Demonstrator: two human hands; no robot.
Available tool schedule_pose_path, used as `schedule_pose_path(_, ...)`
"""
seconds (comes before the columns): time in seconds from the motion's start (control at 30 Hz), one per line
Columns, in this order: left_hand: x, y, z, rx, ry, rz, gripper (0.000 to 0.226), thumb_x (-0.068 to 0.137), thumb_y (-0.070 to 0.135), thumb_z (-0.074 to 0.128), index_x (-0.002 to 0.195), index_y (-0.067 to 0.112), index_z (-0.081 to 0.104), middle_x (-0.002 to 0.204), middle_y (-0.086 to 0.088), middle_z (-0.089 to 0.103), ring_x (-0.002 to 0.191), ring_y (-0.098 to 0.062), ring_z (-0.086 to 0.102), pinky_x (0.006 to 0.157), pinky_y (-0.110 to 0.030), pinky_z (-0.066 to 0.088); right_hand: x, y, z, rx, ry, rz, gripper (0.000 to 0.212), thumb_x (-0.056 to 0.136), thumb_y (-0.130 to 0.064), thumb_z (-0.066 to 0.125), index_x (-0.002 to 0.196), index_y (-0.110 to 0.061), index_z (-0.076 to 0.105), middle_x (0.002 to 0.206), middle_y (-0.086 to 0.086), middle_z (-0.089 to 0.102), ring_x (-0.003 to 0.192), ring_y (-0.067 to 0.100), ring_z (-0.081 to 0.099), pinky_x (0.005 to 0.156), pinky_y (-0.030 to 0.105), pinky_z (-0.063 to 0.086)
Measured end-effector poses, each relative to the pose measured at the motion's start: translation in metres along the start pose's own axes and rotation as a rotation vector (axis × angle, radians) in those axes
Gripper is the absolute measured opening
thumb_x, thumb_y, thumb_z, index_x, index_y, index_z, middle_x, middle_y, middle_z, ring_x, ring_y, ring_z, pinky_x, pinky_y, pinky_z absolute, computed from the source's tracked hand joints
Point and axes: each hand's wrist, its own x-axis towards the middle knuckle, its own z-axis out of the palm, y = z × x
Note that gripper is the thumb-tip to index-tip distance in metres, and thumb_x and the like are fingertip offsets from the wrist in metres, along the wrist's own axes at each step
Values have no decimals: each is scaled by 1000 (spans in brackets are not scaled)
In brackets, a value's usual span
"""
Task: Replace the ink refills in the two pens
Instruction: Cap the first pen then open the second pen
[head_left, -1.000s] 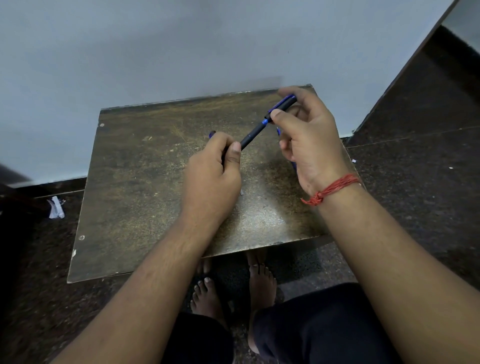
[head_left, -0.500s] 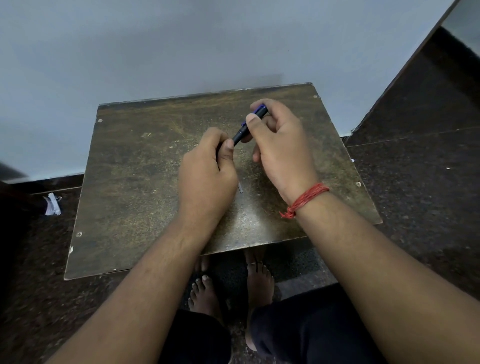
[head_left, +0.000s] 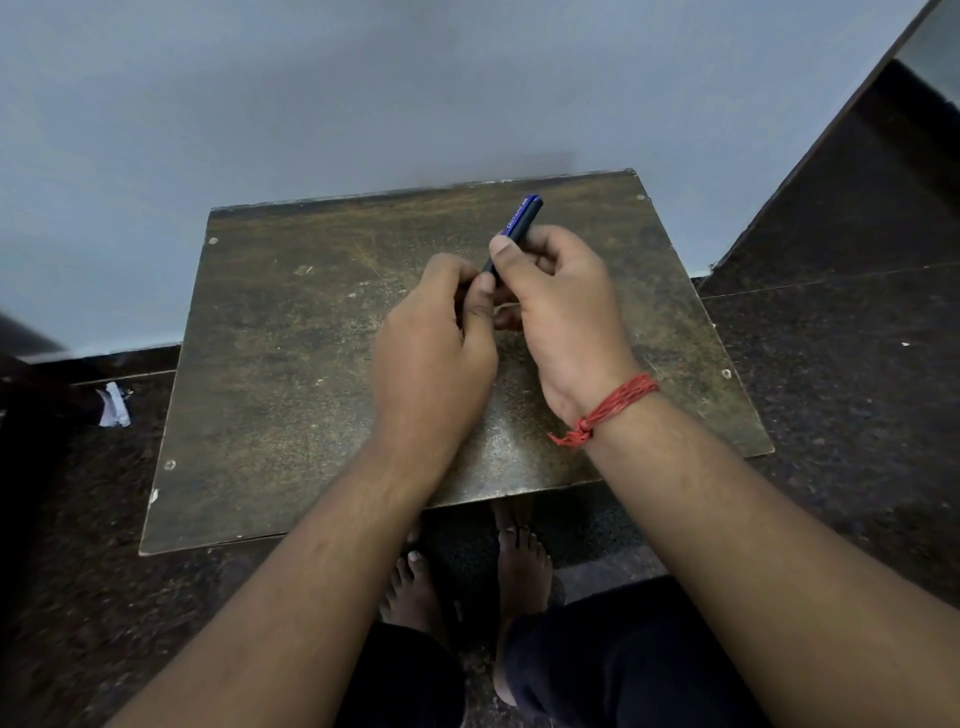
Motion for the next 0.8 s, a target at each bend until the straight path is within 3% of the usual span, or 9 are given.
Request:
schedule_pose_path(0.1,1,1,-3,-13,8,21,25,102,41,45,89,24,57,68,12,58,61,-6,55,53,-31,42,11,-6,-10,-98,86,-85,8,99,-19,59,97,-14,66,73,1,61,66,13,62,54,28,50)
schedule_pose_path(0.2,6,-4,-8,-15,55,2,23,102,41,45,86,27,54,67,12,57,63,-9,56,54,-27,42,24,-10,-34,-485,179,-240,10,98,-26,57,94,-23,65,76,-4,59,68,8,54,64,24,47)
schedule_pose_path(0.33,16,-20,-17,25,136,-78,12,96,31,52,87,26,57,71,14,58,67,-11,55,66,-41,50,28,-6,-56,-993,112,-231,20,97,-34,57,106,-20,68,91,0,65,85,19,59,69,30,43)
schedule_pose_path(0.43,18,-28,-24,38,165,-135,9,94,30,52,85,30,55,70,18,57,68,-9,55,81,-52,51,26,-3,-53,-1228,59,-242,27,95,-38,59,114,-20,63,101,2,70,98,28,62,83,38,50)
schedule_pose_path(0.53,19,-29,-25,42,159,-155,9,93,30,51,85,31,55,70,18,57,68,-4,54,85,-59,50,25,0,-46,-1346,54,-280,26,95,-38,60,110,-17,59,100,6,70,102,32,61,87,43,46)
schedule_pose_path(0.67,18,-28,-22,56,109,-155,9,92,33,52,83,32,54,68,16,56,69,-13,56,84,-59,50,25,4,-44,-1402,50,-263,27,94,-41,61,107,-17,56,96,7,71,100,32,60,86,42,44)
schedule_pose_path(0.8,17,-31,-20,171,9,-151,13,87,38,54,75,34,51,64,15,56,70,-7,56,89,-46,44,26,1,-43,-1369,77,-267,31,94,-47,60,104,-18,57,93,4,70,100,30,60,86,43,45)
